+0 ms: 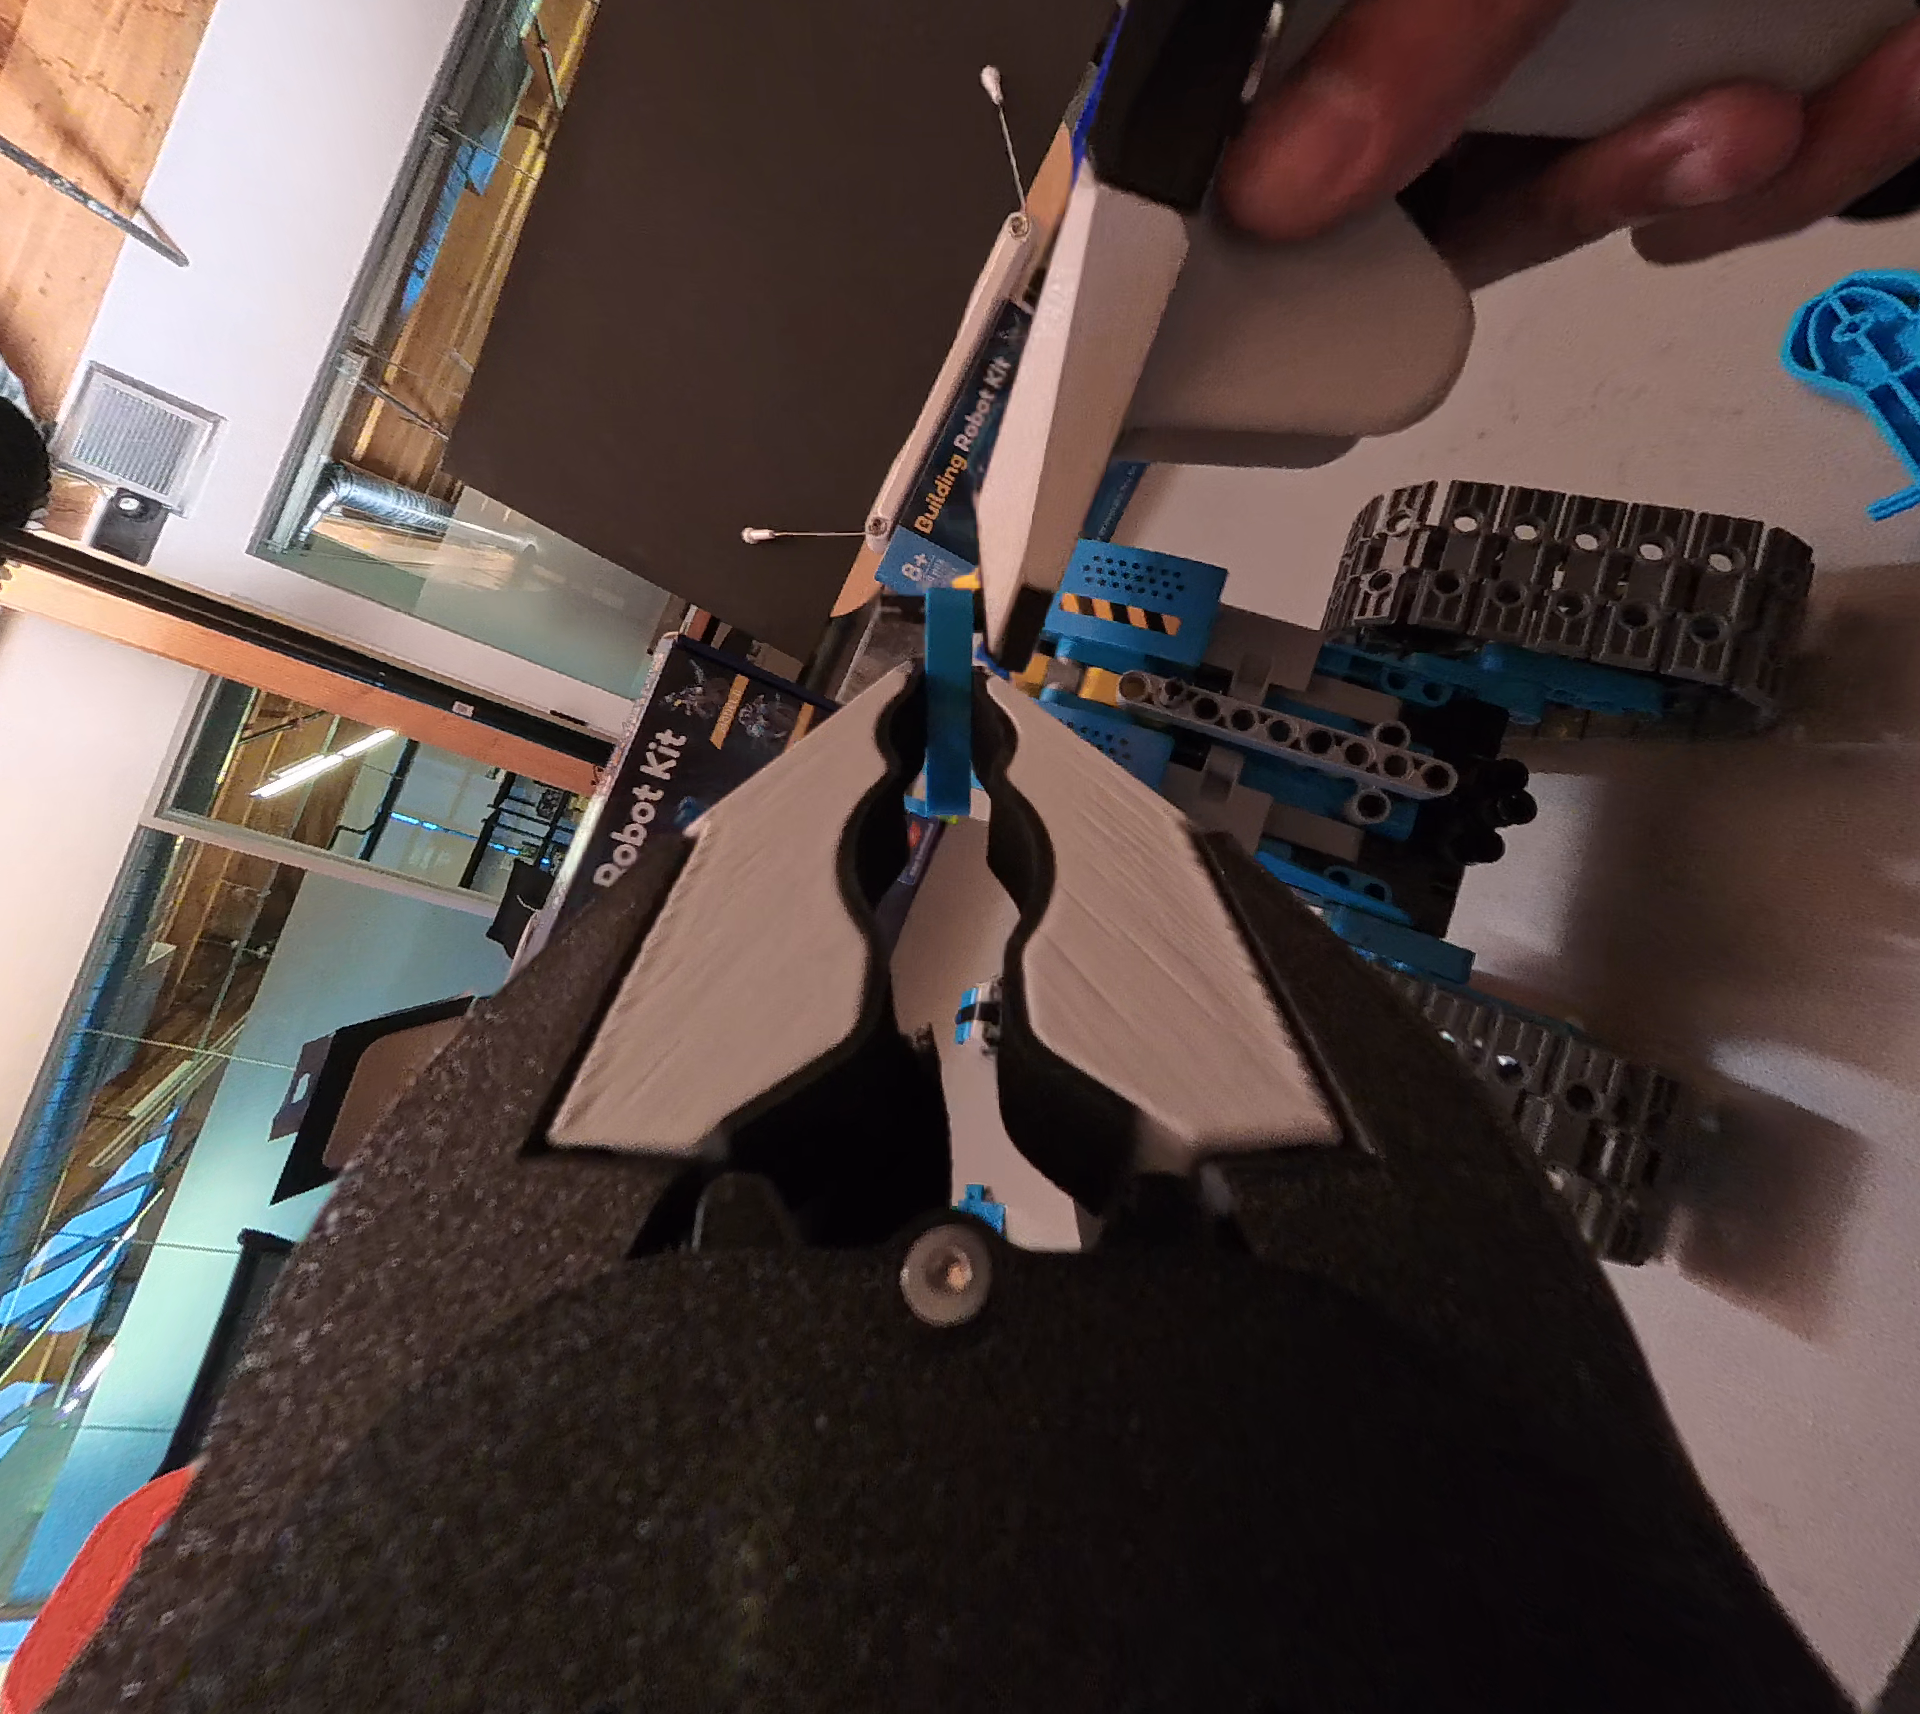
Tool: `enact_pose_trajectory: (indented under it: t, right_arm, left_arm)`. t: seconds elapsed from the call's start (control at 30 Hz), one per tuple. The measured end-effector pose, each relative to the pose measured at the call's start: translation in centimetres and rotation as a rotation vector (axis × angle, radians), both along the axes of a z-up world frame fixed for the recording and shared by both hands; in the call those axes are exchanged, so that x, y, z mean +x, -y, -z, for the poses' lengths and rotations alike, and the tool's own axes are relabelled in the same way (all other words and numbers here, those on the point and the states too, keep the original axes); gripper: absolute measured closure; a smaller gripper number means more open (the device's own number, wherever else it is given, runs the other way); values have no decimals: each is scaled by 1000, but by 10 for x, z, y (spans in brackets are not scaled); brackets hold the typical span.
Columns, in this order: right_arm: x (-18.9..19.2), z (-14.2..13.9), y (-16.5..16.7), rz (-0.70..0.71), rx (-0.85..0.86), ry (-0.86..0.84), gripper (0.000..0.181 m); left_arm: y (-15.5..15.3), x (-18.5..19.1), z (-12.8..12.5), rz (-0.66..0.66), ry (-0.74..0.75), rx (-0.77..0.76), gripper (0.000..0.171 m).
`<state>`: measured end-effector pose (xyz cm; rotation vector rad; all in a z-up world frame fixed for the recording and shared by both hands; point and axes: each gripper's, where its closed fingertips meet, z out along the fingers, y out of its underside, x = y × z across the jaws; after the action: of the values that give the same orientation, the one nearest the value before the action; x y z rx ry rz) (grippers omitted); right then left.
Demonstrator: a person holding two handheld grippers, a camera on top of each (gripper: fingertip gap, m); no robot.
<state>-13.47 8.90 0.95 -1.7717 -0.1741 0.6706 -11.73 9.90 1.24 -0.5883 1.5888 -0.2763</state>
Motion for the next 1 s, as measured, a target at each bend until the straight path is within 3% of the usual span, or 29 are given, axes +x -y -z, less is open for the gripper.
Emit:
enact_pose_trajectory:
  t: [0.17, 0.37, 0.4, 0.47, 0.5, 0.53, 0.6, 0.7, 0.83, 1.0]
  right_arm:
    - [-1, 9, 6, 1, -88, 27, 177]
    - [1, 9, 8, 0, -148, -6, 177]
    - [0, 15, 9, -15, -189, 9, 178]
    - [-3, 76, 17, -40, -409, 209, 178]
    - [-13, 90, 19, -64, -434, 182, 177]
    - [-12, 84, 15, -23, -373, 141, 178]
    - [7, 66, 16, 54, -312, 156, 178]
    - [22, 67, 29, 57, -345, 130, 177]
    - [73, 60, 53, 192, -293, 145, 177]
    - [229, 109, 138, 636, -514, 354, 176]
  left_arm:
    - [6, 0, 6, 54, -15, -393, 163]
    - [6, 2, 3, -2, 72, -339, 163]
    - [0, 1, -2, -22, 111, -388, 163]
    - [-35, -15, -45, -92, 302, -456, 166]
    - [-49, -22, -61, -100, 322, -470, 166]
    - [-53, -22, -66, -74, 305, -483, 166]
    - [-57, -18, -53, -41, 245, -549, 165]
    - [-42, -10, -35, 8, 170, -575, 165]
    - [-14, 4, -9, 91, 31, -621, 165]
    - [28, 13, 8, 235, -70, -810, 165]
